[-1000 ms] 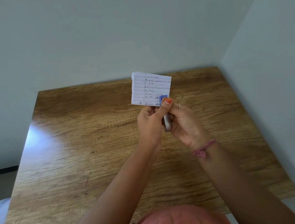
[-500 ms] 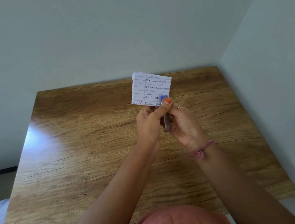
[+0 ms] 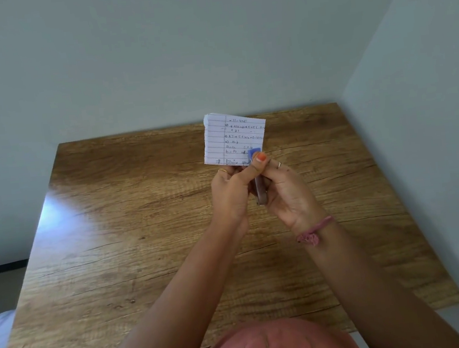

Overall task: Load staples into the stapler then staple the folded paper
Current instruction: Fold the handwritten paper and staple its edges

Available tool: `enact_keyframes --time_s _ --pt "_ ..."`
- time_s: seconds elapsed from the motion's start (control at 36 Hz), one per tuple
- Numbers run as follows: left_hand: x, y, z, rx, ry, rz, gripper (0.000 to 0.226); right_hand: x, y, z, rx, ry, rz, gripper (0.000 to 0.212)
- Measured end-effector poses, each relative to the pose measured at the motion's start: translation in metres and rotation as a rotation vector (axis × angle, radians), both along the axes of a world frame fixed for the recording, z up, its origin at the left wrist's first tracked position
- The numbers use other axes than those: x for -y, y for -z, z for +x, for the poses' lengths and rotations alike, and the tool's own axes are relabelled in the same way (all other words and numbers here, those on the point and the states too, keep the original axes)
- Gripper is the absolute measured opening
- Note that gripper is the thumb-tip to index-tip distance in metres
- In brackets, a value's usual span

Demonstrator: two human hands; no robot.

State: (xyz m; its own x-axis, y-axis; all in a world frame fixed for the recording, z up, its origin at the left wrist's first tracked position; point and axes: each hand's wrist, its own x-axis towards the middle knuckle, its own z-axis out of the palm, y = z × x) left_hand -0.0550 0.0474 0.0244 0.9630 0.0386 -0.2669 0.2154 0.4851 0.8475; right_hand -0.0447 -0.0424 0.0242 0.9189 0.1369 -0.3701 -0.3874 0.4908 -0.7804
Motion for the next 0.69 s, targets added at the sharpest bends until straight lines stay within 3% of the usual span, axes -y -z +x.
enact_keyframes --time_s 0.11,0.31,0.53,0.69 --pt "-0.004 -0.001 0.001 0.005 0.058 -0.002 0.053 0.003 -0.001 0.000 -0.007 -0.012 0.030 0.049" --pt "-0.012 0.001 0.004 -0.016 0.054 -0.177 0.030 0.016 -0.011 0.004 -0.029 -0.085 0.094 0.034" --pt "-0.011 0.005 0.000 -0.019 -0.012 -0.109 0.021 0.015 -0.014 0.001 -0.053 -0.121 0.071 0.046" --pt "-0.010 0.007 -0.002 -0.022 -0.040 -0.094 0.021 0.013 -0.016 -0.002 -0.051 -0.137 0.053 0.037"
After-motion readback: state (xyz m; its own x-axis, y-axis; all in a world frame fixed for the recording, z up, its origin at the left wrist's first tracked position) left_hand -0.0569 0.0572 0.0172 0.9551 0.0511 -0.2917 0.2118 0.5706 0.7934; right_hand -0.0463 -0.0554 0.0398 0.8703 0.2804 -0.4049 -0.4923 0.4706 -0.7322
